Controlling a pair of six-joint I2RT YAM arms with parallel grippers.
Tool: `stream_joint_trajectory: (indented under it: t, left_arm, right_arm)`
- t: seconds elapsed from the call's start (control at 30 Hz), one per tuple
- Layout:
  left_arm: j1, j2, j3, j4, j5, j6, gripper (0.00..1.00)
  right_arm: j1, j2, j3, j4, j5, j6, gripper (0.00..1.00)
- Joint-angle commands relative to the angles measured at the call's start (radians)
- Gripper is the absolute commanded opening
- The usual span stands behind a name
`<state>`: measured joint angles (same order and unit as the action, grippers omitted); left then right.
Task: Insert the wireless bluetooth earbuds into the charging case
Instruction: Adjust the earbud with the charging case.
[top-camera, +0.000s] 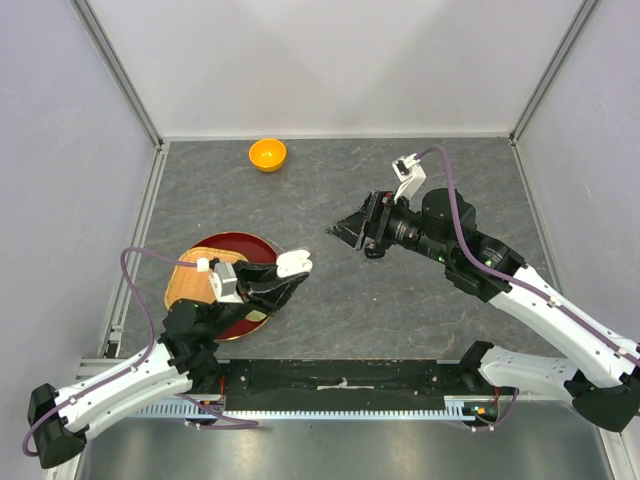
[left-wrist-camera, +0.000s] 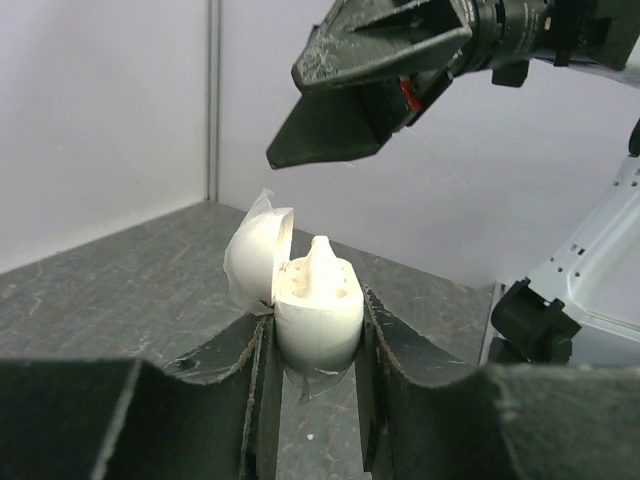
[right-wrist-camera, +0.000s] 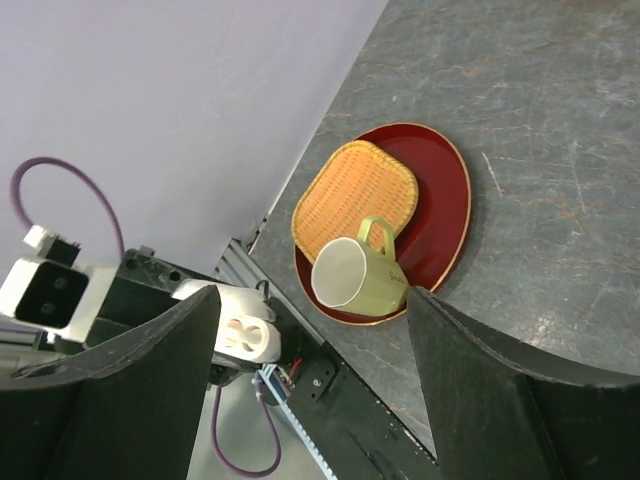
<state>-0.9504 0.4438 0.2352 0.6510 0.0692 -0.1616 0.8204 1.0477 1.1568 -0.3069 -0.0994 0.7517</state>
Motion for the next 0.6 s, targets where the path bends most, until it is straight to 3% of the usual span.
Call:
stream_joint_trajectory:
  t: [0.0, 0.13, 0.23, 0.27, 0.37, 0.57]
  left_arm:
    - [-0.002, 0.024, 0.046, 0.022, 0.061, -0.059, 0.02]
    - [-0.002, 0.047, 0.046, 0.065, 0.049, -0.056, 0.02]
    - [-0.002, 0.067, 0.049, 0.09, 0.043, -0.055, 0.02]
    - [-0.002, 0.072, 0.05, 0.093, 0.041, -0.056, 0.02]
    - [-0.002, 0.091, 0.053, 0.104, 0.024, -0.059, 0.02]
    - [-0.002, 0.119, 0.072, 0.09, -0.029, -0.081, 0.02]
  right_arm:
    - [-0.003, 0.011, 0.066, 0.054, -0.103, -0.061, 0.81]
    - [-0.001, 0.025, 0.057, 0.055, -0.186, -0.068, 0.72]
    - [-0.001, 0.023, 0.038, 0.054, -0.232, -0.071, 0.58]
    - [-0.001, 0.021, 0.032, 0.055, -0.253, -0.072, 0.5]
    - [0.0, 0.011, 0.012, 0.055, -0.298, -0.09, 0.4]
    - [0.008, -0.011, -0.011, 0.052, -0.381, -0.153, 0.3]
